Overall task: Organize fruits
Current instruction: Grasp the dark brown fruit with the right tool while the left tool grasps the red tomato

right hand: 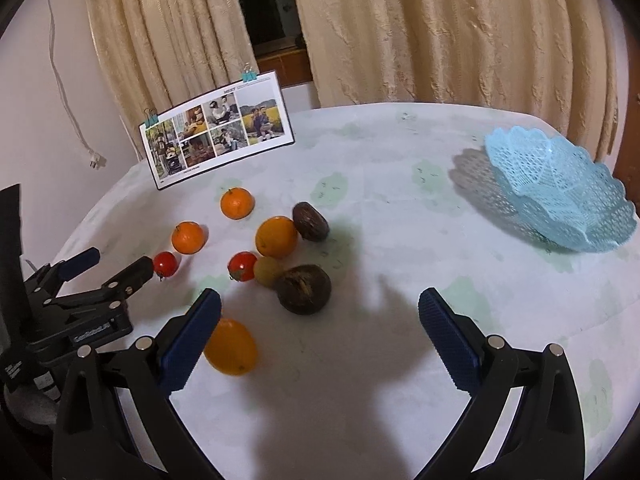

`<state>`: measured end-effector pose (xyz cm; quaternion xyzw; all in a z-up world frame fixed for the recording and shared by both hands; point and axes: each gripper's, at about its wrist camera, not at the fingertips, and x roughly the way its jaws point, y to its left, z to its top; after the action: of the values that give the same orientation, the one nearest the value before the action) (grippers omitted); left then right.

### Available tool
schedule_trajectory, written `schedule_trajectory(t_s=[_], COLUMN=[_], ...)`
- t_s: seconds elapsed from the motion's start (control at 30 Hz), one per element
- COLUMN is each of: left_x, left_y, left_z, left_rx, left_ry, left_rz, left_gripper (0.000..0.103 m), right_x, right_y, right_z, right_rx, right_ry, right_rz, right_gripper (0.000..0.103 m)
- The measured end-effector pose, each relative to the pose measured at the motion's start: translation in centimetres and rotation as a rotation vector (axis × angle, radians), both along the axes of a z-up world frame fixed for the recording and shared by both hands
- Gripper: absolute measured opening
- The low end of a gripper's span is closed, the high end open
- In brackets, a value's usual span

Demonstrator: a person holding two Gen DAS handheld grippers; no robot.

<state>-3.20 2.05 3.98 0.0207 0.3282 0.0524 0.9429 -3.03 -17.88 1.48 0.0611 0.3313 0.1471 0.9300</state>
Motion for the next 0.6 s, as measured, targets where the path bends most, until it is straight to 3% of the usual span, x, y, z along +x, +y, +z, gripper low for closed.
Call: schedule_trajectory(t_s=[0.13,0.37,0.6], left_x=[-0.6,-0.8,0.9], left_y=[0.4,0.8,1.8], left_z=[0.2,0.1,-0.8], left_rx=[-0.002,-0.005,0.005], left_ry=[-0.013,-0.006,0.052], left_rz=[0.002,-0.001,0.014], left_gripper=[0.098,0.098,0.098], right_x=[1.9,5.4,5.2], right_y=[1.2,2.0,2.1], right_z=[-0.9,-3.2,-3.1], right_rx=[-0.012,0.004,-0.004], right_ry=[0.068,0.203,0.193], right_rz=[0.032,0.039,0.055], right_gripper=[0.077,0.053,0.041])
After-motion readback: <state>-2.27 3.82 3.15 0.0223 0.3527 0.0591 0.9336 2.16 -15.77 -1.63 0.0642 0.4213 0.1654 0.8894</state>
